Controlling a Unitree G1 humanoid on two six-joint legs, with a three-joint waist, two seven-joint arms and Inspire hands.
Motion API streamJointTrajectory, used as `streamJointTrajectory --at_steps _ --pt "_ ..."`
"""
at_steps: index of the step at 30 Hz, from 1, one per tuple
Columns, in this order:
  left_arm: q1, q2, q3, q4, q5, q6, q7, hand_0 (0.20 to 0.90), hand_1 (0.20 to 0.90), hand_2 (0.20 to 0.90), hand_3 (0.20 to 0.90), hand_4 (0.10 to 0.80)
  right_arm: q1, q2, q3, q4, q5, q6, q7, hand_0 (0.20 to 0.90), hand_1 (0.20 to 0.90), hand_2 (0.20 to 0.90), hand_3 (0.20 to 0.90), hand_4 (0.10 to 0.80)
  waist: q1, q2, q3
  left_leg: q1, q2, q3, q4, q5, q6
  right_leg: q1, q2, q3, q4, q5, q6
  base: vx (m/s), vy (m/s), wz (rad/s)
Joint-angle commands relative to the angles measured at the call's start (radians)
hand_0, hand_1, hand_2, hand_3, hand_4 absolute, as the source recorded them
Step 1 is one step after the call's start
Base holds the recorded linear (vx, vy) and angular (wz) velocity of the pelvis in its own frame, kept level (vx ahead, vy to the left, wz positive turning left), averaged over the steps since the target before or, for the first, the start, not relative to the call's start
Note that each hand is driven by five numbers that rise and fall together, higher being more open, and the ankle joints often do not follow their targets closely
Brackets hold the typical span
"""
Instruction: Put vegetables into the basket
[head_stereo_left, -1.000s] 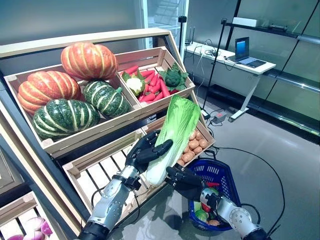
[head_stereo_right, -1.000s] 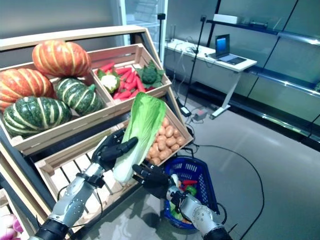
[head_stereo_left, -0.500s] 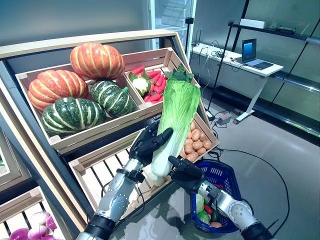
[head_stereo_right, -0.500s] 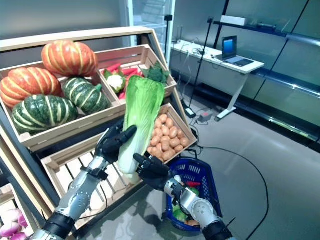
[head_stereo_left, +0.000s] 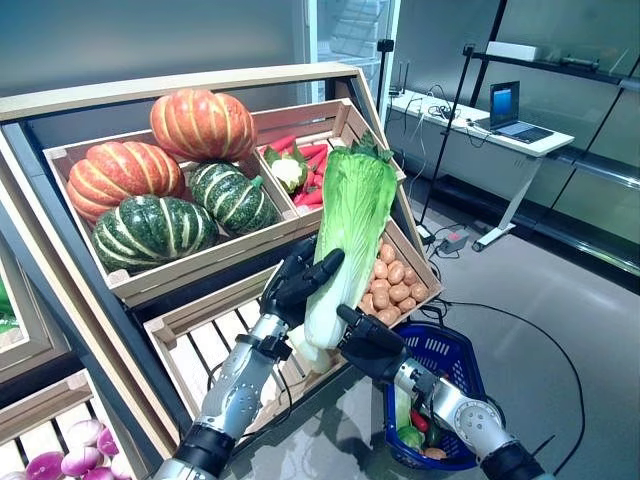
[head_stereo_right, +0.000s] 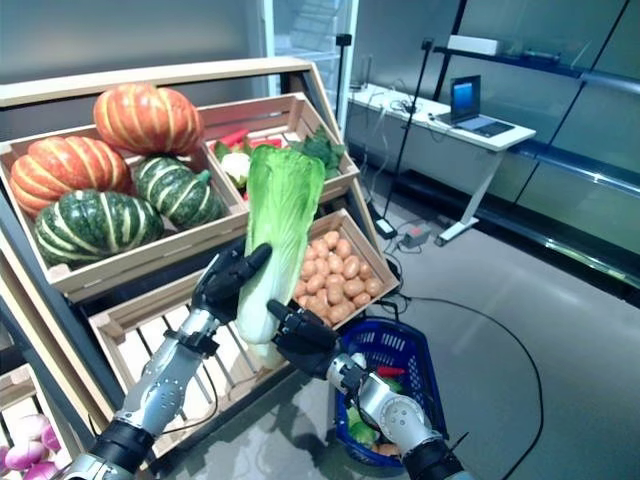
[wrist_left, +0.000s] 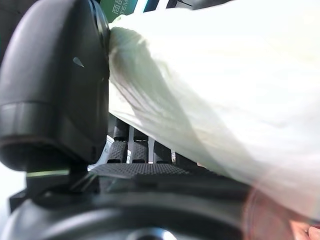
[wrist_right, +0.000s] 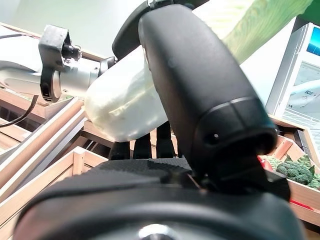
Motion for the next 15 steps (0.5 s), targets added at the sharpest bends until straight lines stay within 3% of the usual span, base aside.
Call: streamJointTrajectory --at_steps 1,4,5,6,7,15 --pt "-0.096 -0.063 -0.231 -0.057 0.05 0.004 -0.168 0.3 0.3 0.3 0.3 0.4 -0.288 0.166 -0.091 0.02 0.152 -0.098 0.025 0.3 0.3 0.3 0.3 0.4 0.001 0.015 -0.021 0.063 0.008 0.017 0.002 -0.143 0.005 -0.03 -0.011 -0.008 0.001 0.031 -0.036 0.0 0.0 0.0" --pt "-0.085 -0.052 -0.215 -0.061 0.071 0.011 -0.163 0.3 0.3 0.3 0.3 0.4 -0.259 0.151 -0.089 0.025 0.123 -0.097 0.029 0.3 0.3 0.3 0.3 0.4 -0.003 0.014 -0.02 0.062 0.008 0.019 0.002 -0.141 0.006 -0.032 -0.011 -0.005 0.001 0.033 -0.035 0.0 0.0 0.0" --pt "-0.083 -0.047 -0.208 -0.06 0.084 0.01 -0.16 0.352 0.352 0.352 0.352 0.435 -0.248 0.144 -0.088 0.028 0.112 -0.098 0.028 0.3 0.3 0.3 0.3 0.4 -0.005 0.014 -0.019 0.061 0.008 0.021 0.002 -0.14 0.006 -0.034 -0.01 -0.004 0.001 0.034 -0.035 0.0 0.0 0.0" --pt "-0.08 -0.043 -0.204 -0.06 0.089 0.009 -0.158 0.495 0.495 0.495 0.495 0.53 -0.241 0.14 -0.088 0.03 0.107 -0.096 0.03 0.3 0.3 0.3 0.3 0.4 -0.006 0.014 -0.018 0.061 0.009 0.022 0.002 -0.14 0.006 -0.035 -0.01 -0.003 0.001 0.034 -0.035 0.0 0.0 0.0" --pt "-0.076 -0.035 -0.196 -0.058 0.096 0.009 -0.155 0.9 0.9 0.9 0.9 0.8 -0.225 0.131 -0.09 0.035 0.099 -0.097 0.031 0.3 0.3 0.3 0.3 0.4 -0.007 0.015 -0.017 0.061 0.009 0.024 0.002 -0.139 0.006 -0.036 -0.011 -0.001 0.001 0.035 -0.034 0.0 0.0 0.0" --pt "-0.035 0.013 -0.109 -0.044 0.206 0.008 -0.125 0.9 0.9 0.9 0.9 0.8 -0.108 0.093 -0.117 0.071 0.073 -0.101 0.057 0.3 0.3 0.3 0.3 0.4 -0.016 0.015 -0.003 0.059 0.014 0.036 0.002 -0.132 0.005 -0.044 -0.01 0.004 0.001 0.042 -0.032 0.0 0.0 0.0"
